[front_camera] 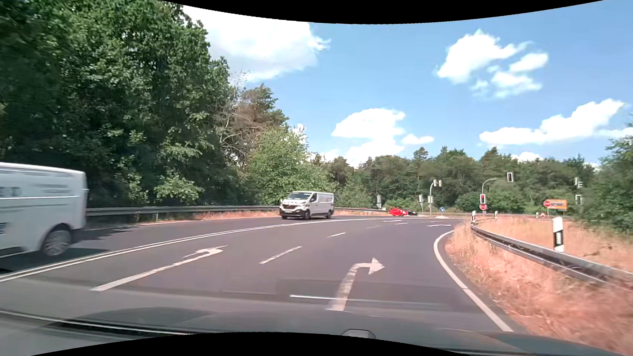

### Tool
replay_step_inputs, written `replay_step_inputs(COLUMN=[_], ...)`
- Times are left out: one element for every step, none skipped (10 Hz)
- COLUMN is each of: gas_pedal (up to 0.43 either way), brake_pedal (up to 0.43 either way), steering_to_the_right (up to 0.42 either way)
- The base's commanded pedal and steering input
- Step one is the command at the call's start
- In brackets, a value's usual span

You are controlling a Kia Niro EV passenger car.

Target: Follow the waypoints while adhering to traffic rules and regulations

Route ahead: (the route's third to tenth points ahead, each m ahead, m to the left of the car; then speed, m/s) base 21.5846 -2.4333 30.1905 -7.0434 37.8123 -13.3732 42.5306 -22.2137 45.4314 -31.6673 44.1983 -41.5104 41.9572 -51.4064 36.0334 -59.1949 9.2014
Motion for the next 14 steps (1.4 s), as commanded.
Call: replay_step_inputs(gas_pedal=[0.008,0.020,0.020,0.028,0.028,0.039,0.039,0.039,0.039,0.039,0.039,0.039,0.039,0.039], brake_pedal=[0.000,0.000,0.000,0.000,0.000,0.000,0.000,0.000,0.000,0.000,0.000,0.000,0.000,0.000], steering_to_the_right=[0.096,0.093,0.091,0.091,0.089,0.088,0.088,0.089,0.091,0.091,0.091,0.090,0.090,0.090])
